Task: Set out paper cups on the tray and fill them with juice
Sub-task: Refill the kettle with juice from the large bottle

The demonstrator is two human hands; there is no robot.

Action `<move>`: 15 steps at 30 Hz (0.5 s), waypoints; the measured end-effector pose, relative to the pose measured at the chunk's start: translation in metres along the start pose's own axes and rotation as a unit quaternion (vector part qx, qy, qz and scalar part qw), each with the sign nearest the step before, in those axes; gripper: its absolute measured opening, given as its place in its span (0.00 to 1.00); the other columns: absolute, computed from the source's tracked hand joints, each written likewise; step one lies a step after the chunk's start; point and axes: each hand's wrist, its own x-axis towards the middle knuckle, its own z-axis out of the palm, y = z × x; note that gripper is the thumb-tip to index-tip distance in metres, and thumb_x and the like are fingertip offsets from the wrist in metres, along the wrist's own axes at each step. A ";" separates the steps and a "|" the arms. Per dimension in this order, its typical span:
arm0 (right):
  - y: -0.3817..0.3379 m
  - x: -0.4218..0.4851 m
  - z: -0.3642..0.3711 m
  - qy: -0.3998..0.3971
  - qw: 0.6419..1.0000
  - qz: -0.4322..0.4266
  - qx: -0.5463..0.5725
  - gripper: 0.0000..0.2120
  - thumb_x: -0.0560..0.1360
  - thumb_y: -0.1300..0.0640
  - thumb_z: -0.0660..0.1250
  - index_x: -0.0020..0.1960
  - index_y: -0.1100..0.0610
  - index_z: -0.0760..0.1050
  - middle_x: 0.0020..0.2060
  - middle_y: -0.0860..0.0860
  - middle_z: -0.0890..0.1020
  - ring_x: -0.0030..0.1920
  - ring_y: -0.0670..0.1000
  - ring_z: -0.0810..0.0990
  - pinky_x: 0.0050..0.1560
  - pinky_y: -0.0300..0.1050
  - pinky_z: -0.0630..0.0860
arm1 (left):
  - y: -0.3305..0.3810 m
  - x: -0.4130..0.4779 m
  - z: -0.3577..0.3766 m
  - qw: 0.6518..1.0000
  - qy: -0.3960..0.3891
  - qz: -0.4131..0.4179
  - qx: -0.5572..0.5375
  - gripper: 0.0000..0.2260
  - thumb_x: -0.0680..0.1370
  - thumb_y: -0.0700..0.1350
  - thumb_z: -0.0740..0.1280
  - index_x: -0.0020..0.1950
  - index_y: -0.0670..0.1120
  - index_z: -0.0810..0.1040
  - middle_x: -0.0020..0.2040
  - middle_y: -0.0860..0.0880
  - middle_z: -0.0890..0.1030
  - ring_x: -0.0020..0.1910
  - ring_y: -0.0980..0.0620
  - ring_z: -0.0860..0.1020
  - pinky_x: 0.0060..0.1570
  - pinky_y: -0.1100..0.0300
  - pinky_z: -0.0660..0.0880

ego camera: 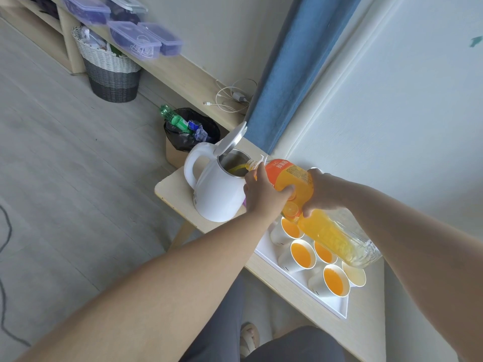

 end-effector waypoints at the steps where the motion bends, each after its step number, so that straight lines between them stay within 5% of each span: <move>1: 0.000 0.000 0.000 0.000 1.000 0.000 0.000 0.45 0.61 0.51 0.80 0.70 0.56 0.58 0.54 0.56 0.74 0.53 0.55 0.75 0.49 0.47 0.76 | 0.000 0.000 0.000 1.000 -0.001 -0.001 0.000 0.39 0.73 0.55 0.71 0.77 0.51 0.53 0.74 0.45 0.59 0.70 0.43 0.63 0.63 0.46 0.70; 15: -0.004 0.000 -0.006 0.006 1.000 0.006 -0.012 0.46 0.61 0.50 0.79 0.70 0.56 0.58 0.53 0.55 0.75 0.52 0.56 0.76 0.49 0.48 0.77 | 0.003 0.003 -0.003 1.000 -0.002 -0.004 0.006 0.39 0.73 0.56 0.70 0.77 0.51 0.52 0.74 0.45 0.59 0.71 0.43 0.63 0.62 0.46 0.70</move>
